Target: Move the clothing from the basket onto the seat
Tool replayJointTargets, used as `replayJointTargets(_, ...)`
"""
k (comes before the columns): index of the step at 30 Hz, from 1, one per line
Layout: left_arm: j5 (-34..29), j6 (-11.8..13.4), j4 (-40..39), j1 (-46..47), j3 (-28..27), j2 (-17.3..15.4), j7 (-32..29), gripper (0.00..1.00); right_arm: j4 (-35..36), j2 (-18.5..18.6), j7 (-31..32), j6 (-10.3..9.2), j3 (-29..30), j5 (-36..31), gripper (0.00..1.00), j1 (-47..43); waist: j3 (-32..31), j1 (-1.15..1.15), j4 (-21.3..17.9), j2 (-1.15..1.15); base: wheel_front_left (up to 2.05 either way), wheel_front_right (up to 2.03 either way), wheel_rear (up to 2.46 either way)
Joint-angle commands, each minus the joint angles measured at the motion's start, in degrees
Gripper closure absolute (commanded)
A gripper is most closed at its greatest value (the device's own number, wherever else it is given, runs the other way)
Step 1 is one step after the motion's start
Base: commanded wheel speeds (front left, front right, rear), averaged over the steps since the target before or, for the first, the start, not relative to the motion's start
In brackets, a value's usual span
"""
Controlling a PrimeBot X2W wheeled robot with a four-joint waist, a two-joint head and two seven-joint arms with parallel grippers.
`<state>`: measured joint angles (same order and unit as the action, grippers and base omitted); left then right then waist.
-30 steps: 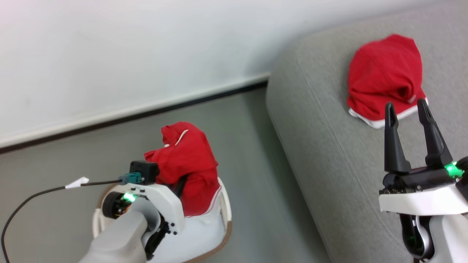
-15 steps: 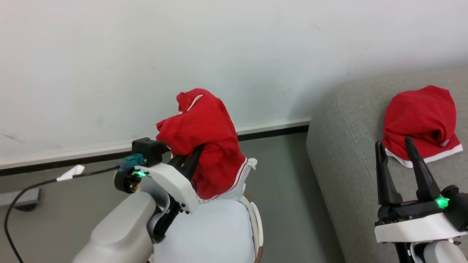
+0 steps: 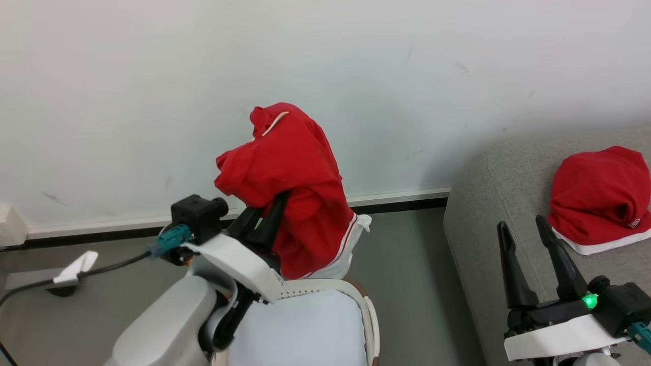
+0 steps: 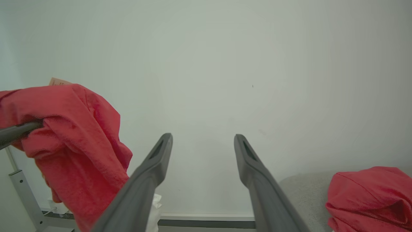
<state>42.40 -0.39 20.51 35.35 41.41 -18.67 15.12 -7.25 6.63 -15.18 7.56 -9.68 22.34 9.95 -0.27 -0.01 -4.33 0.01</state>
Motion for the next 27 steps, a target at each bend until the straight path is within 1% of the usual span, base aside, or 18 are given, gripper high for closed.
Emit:
replayJointTargets(1, -1.2, 0.6, -1.4, -1.2, -0.1, -0.8, 0.0, 1.00, -0.2, 0.3, 0.1, -0.15, -0.5, 0.5, 0.00, -0.9, 0.1, 0.01, 0.2, -0.01, 0.00, 0.00, 0.00)
replayJointTargets(8, -1.2, 2.6, -6.5, -3.7, 0.1, -2.5, -0.7, 1.00, -0.9, 1.0, 0.1, -0.15, -2.2, 0.7, 0.00, -0.2, -0.1, 0.01, 0.2, -0.01, 0.00, 0.00, 0.00)
replayJointTargets(14, -1.3, 3.2, -8.7, -4.5, 0.6, -3.0, -0.8, 1.00, -1.4, 2.0, 0.1, -0.15, -4.7, 1.0, 0.00, 0.6, -0.4, 0.01, 0.3, -0.01, 0.00, 0.00, 0.00)
replayJointTargets(21, -1.6, 2.9, -10.5, -4.4, 1.6, -2.8, -1.0, 1.00, -2.7, 4.5, 0.1, -0.15, -12.2, 2.1, 0.00, 3.9, -0.5, 0.01, 0.9, -0.01, 0.00, 0.00, 0.00)
replayJointTargets(27, -2.0, 2.1, -11.2, -4.1, 3.1, -1.7, -1.3, 1.00, -5.6, 7.4, 0.1, -0.15, -20.3, 4.2, 0.00, 8.0, -0.4, 0.01, 3.1, -0.01, 0.00, 0.00, 0.00)
